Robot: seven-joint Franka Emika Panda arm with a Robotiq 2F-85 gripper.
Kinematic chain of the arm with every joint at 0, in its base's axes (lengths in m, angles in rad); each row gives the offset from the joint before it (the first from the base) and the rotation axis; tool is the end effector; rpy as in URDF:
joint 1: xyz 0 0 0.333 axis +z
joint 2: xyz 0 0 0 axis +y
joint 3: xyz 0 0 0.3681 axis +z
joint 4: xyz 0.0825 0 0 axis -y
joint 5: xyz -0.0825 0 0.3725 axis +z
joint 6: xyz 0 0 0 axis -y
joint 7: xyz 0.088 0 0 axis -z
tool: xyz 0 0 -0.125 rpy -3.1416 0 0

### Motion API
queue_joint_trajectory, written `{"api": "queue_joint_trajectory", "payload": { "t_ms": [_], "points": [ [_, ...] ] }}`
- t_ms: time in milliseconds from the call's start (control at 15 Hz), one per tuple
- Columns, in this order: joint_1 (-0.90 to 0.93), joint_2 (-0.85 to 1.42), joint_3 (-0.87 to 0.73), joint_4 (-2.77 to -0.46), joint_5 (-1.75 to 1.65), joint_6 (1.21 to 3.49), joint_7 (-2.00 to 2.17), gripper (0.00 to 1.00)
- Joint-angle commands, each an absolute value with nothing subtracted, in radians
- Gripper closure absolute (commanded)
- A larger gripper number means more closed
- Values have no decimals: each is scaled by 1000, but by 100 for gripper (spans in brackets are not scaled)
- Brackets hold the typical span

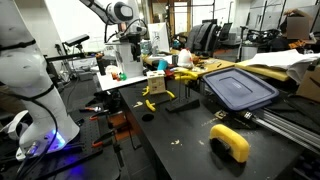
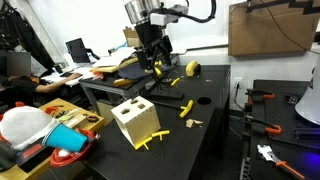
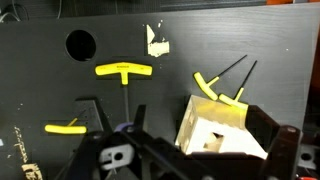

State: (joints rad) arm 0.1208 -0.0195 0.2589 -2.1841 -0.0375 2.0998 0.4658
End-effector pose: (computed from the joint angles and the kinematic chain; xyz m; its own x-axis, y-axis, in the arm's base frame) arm 0.4744 0.1873 0.4319 0.9968 -0.0675 -0.0426 -0.0648 -0.9960 0.0618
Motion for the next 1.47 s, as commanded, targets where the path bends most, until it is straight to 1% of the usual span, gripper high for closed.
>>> {"api": "queue_joint_trajectory", "payload": {
  "t_ms": [0, 600, 867, 1133, 1400],
  "points": [
    [157, 40, 239, -2167, -29, 2174, 421, 0],
    [207, 159, 213, -2168, -90, 2348, 443, 0],
    [218, 227, 203, -2158, -69, 2423, 416, 0],
    [222, 292, 197, -2115, -26, 2420, 378, 0],
    [199, 353, 224, -2029, 125, 2354, 252, 0]
  ]
}}
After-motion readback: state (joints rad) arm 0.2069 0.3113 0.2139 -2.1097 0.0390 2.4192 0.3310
